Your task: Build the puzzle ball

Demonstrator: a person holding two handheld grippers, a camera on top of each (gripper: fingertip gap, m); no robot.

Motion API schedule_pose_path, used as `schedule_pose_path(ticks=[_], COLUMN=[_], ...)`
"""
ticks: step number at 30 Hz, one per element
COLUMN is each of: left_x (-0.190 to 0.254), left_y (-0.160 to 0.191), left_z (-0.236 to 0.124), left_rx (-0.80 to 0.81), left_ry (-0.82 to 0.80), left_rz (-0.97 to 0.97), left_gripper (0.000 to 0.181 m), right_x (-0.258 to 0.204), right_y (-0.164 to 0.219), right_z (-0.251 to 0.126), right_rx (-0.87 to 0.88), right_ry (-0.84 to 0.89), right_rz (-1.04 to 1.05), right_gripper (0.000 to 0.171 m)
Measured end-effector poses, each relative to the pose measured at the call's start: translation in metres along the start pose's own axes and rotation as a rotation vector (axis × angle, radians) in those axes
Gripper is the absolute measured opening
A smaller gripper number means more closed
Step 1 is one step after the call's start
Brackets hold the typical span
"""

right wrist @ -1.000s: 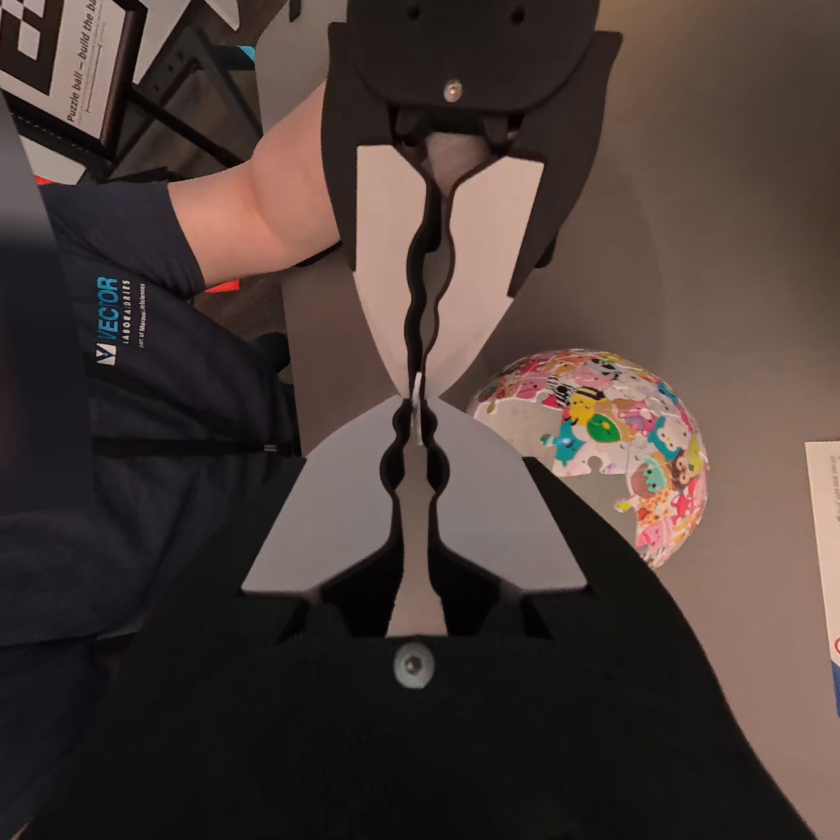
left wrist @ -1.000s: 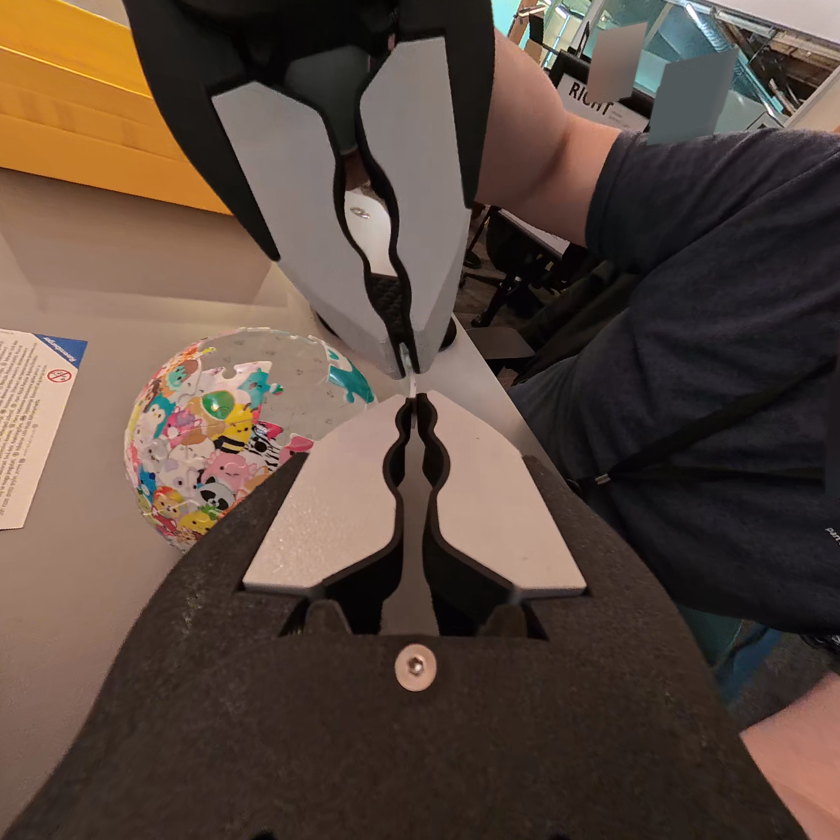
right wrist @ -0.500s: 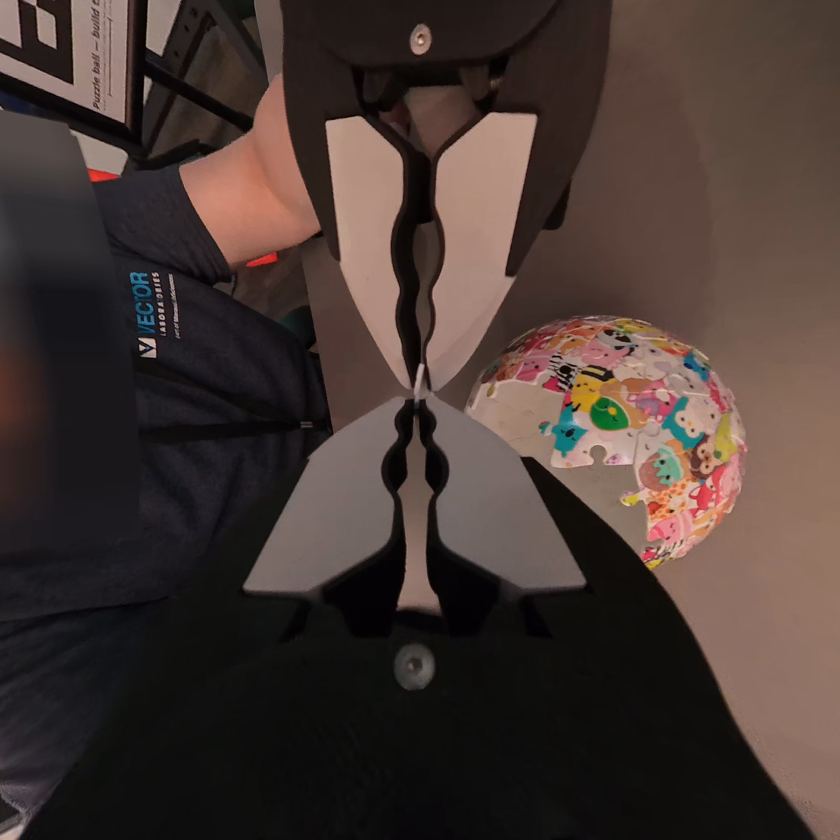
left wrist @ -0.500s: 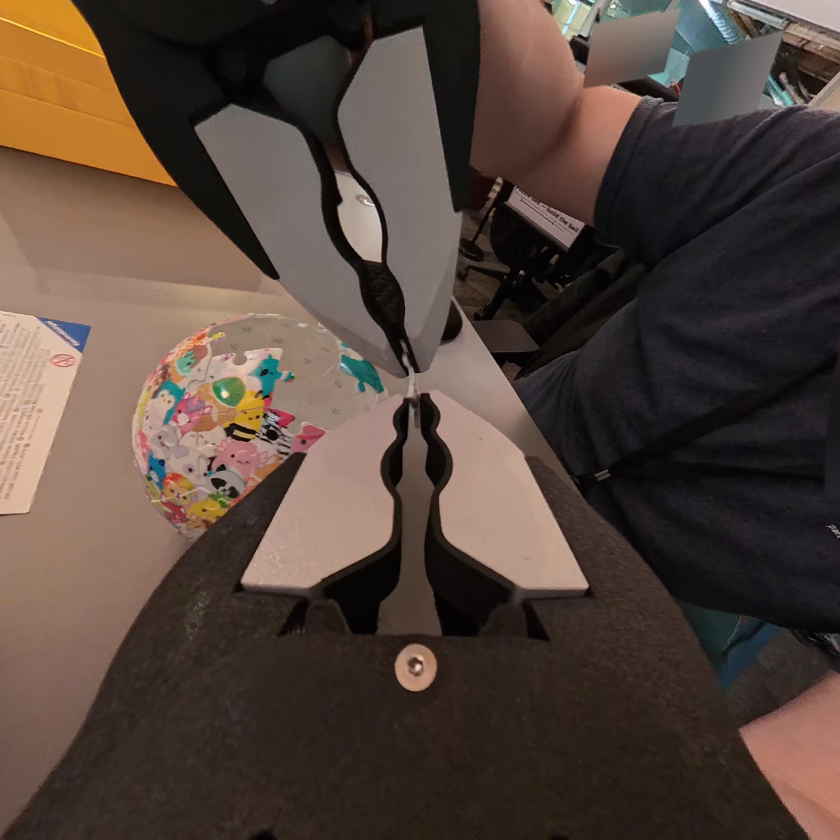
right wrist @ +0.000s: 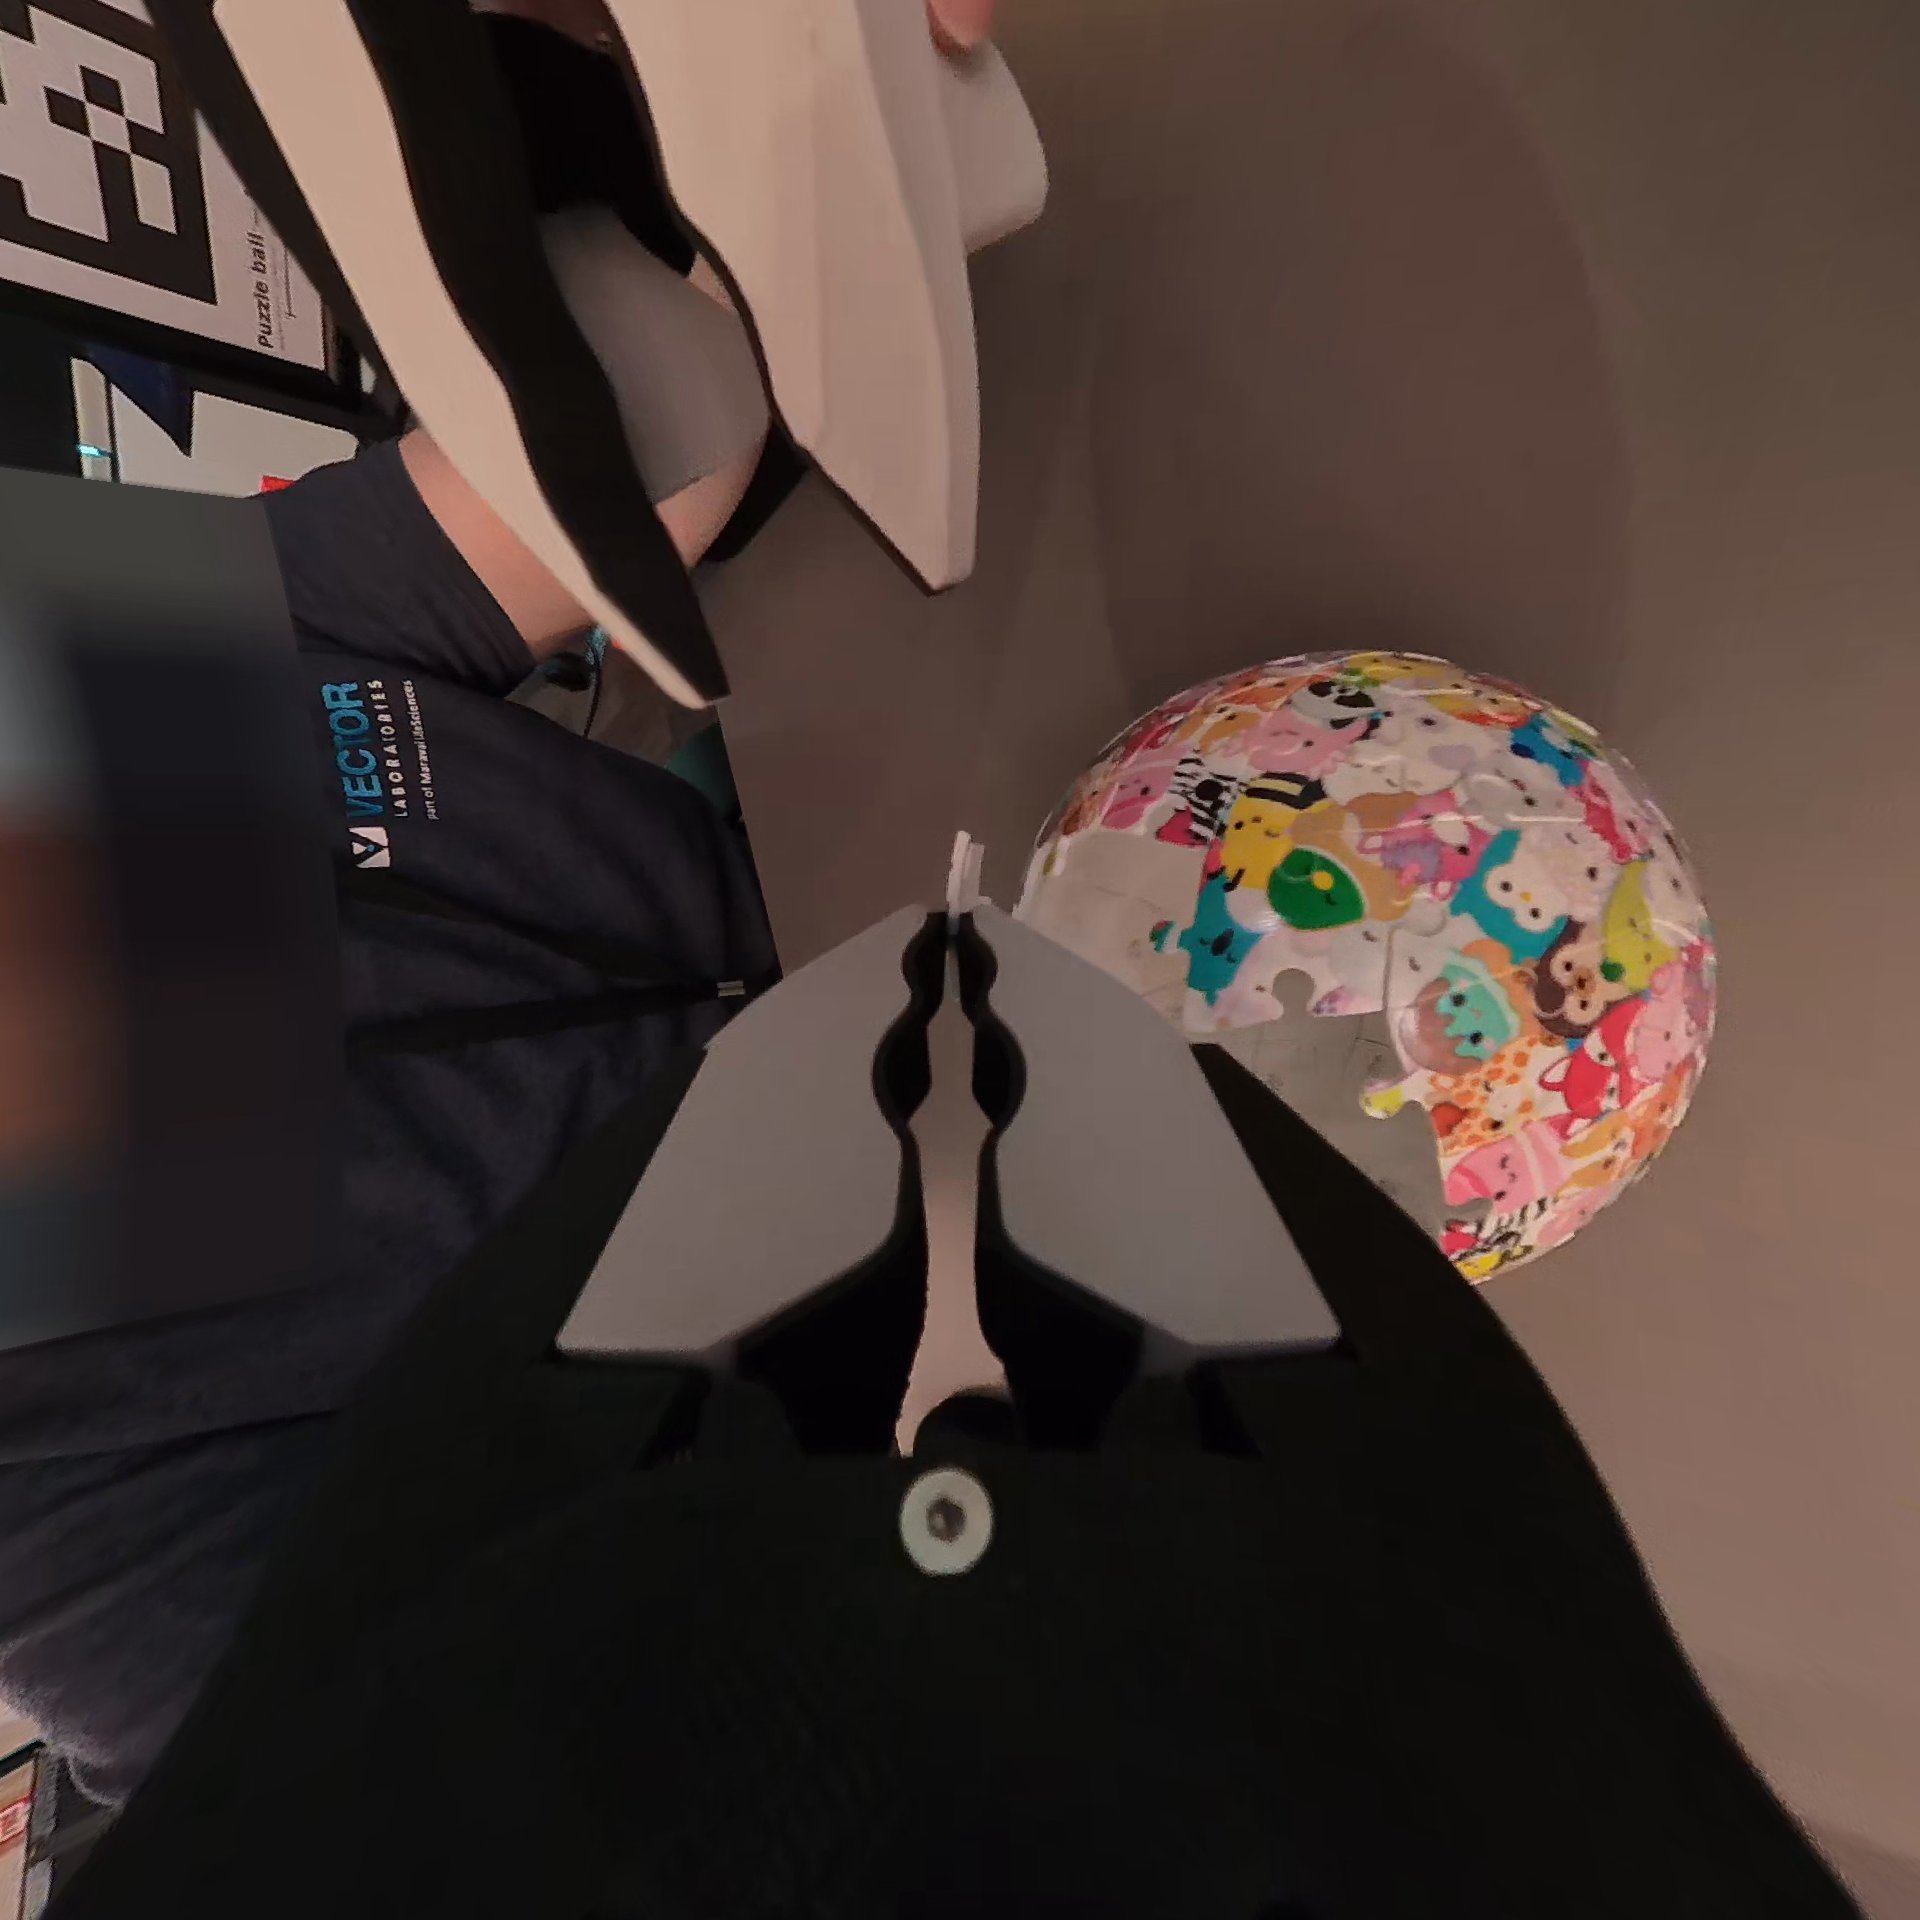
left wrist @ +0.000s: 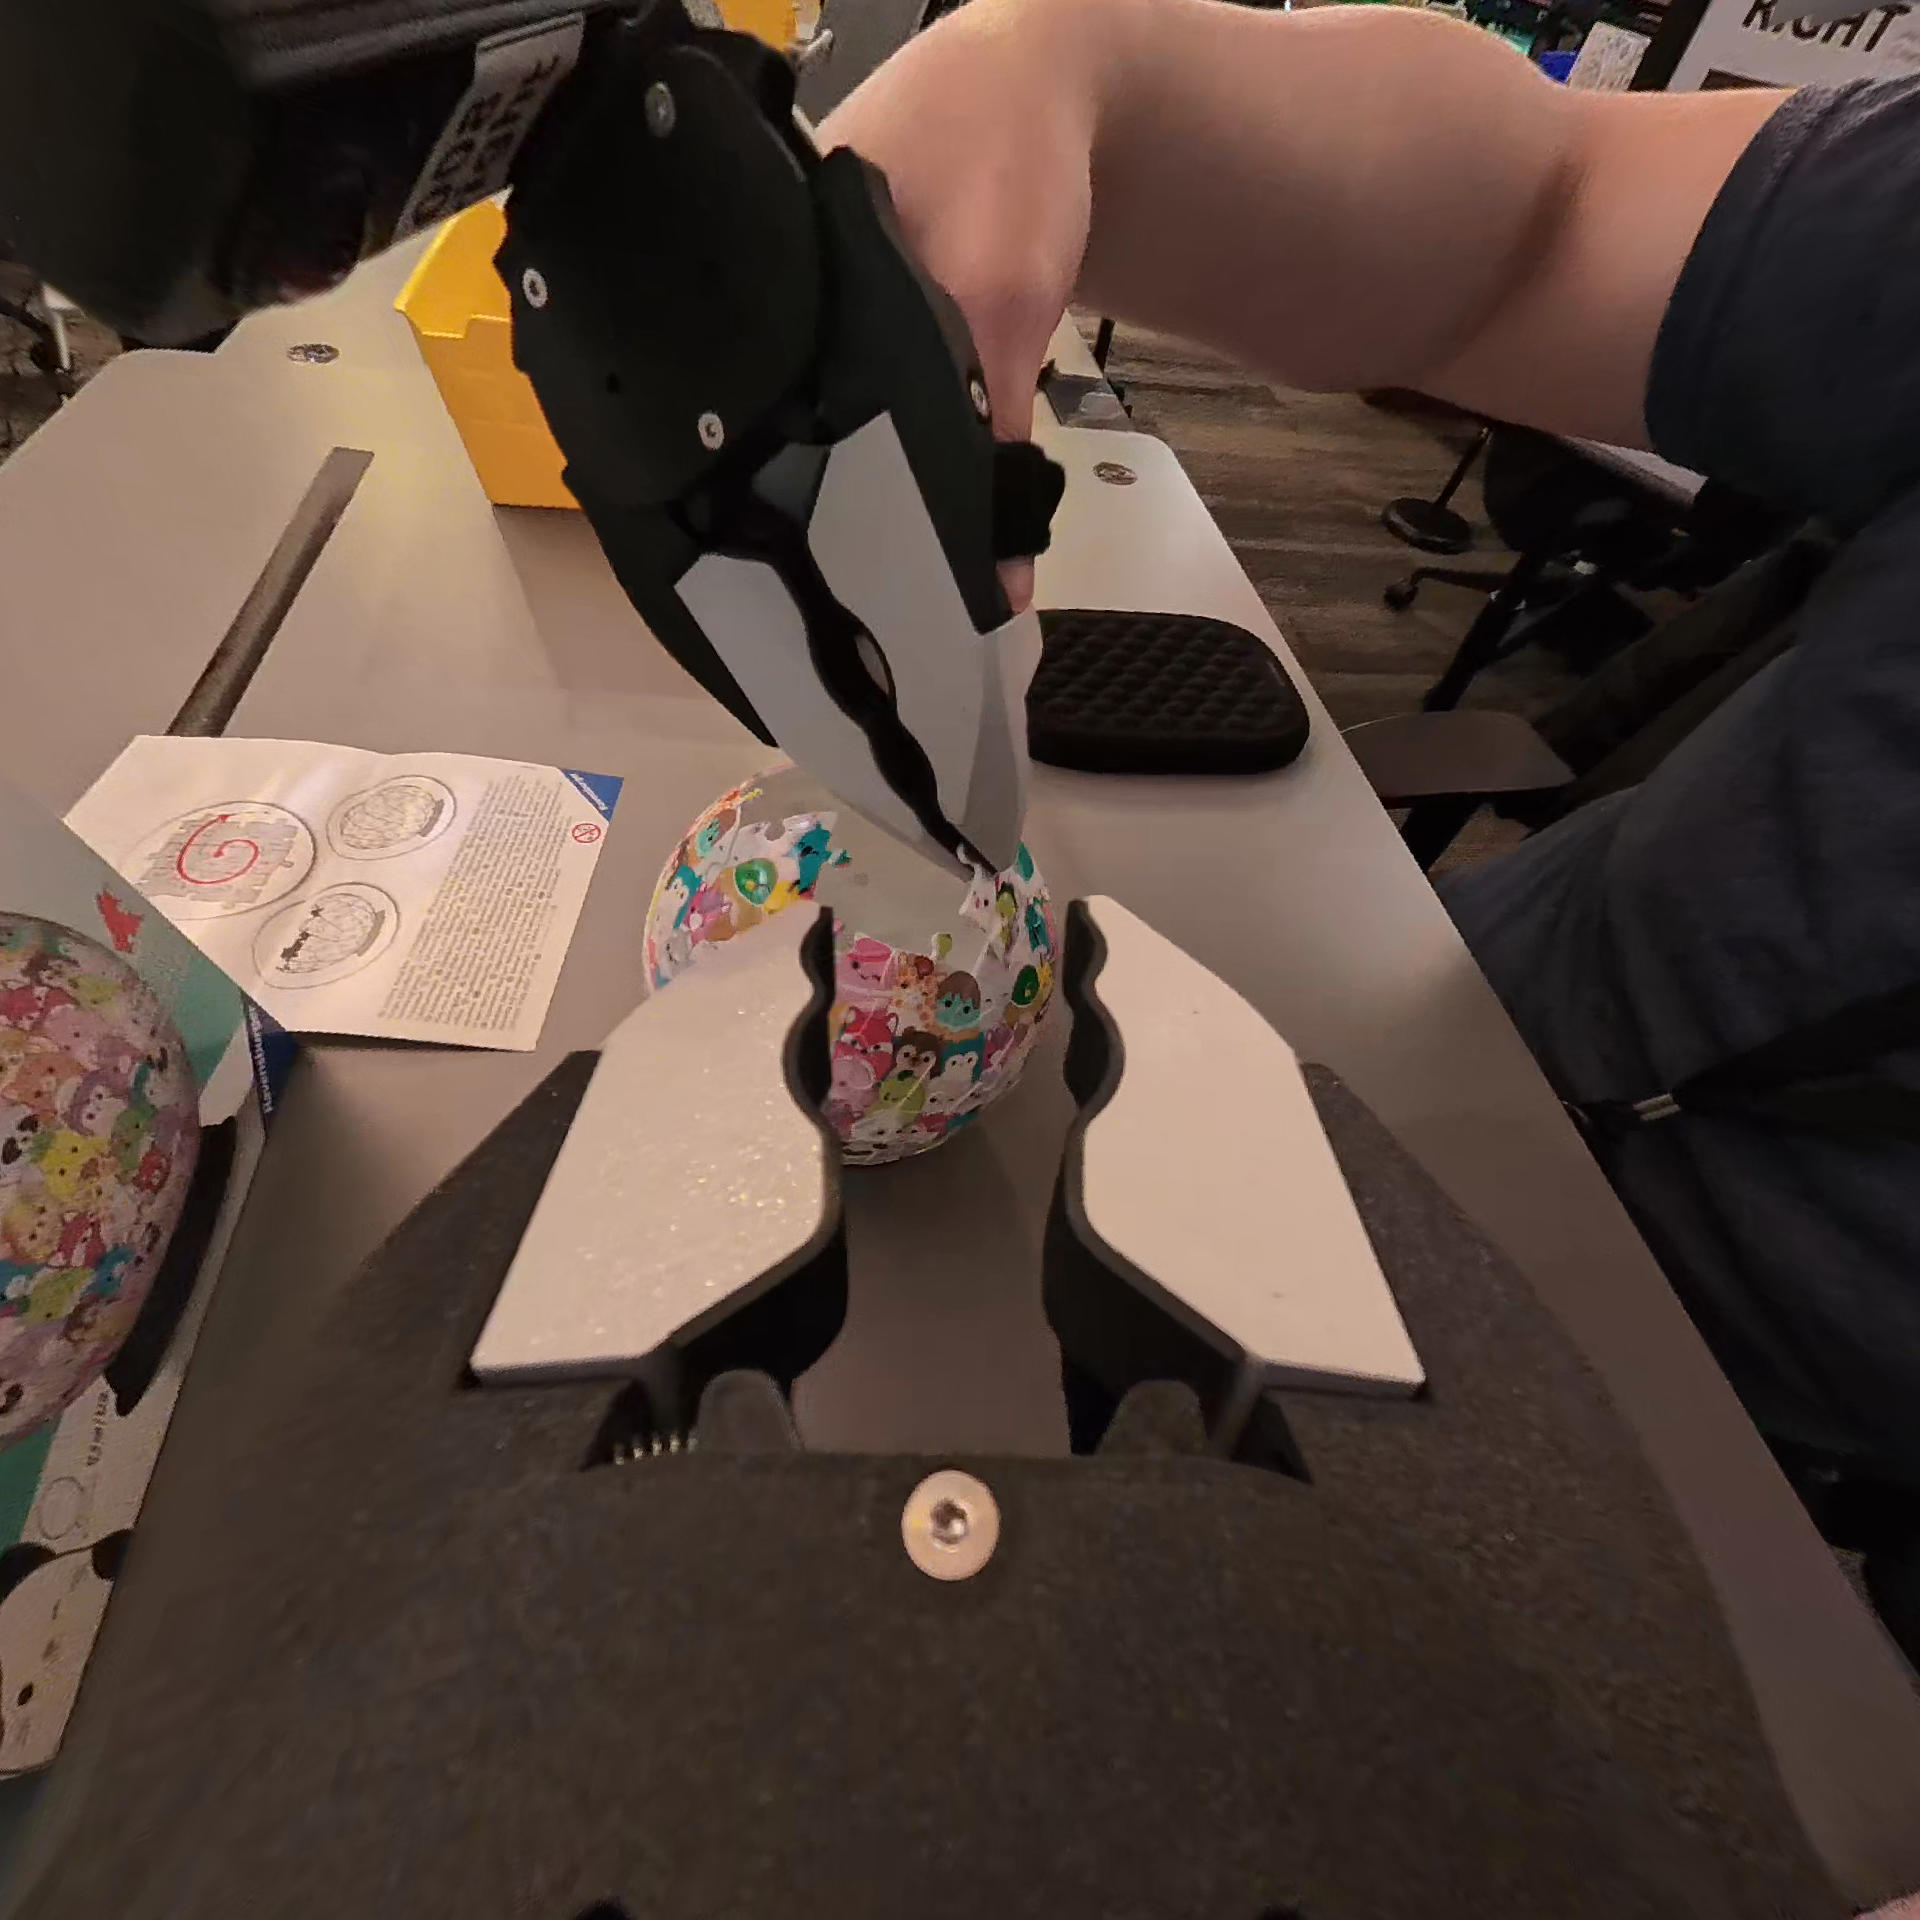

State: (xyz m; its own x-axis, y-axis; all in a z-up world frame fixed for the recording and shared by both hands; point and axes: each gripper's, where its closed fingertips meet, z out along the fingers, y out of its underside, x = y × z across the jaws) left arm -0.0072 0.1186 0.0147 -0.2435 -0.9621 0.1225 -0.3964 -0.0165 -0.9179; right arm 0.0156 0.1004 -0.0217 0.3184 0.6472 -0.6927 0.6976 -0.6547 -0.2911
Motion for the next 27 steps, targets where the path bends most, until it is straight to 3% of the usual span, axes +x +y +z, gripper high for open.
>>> schedule_pose_path(ticks=[11,22,27], left_x=[-0.006,-0.002,-0.007], left_y=[0.014,0.012,0.014], left_z=[0.024,0.028,0.029], left_rx=[-0.096,-0.097,-0.103], left_ry=[-0.064,-0.068,-0.092], left_rz=[0.072,0.151,0.16], left_gripper=[0.063,0.031,0.026], right_x=[0.005,0.007,0.007], right_y=[0.0,0.001,0.001], right_z=[0.0,0.0,0.0], right_rx=[-0.001,0.003,-0.009], right_ry=[-0.02,-0.054,-0.052], right_rz=[-0.005,-0.009,-0.001], right_gripper=[0.003,0.003,0.003])
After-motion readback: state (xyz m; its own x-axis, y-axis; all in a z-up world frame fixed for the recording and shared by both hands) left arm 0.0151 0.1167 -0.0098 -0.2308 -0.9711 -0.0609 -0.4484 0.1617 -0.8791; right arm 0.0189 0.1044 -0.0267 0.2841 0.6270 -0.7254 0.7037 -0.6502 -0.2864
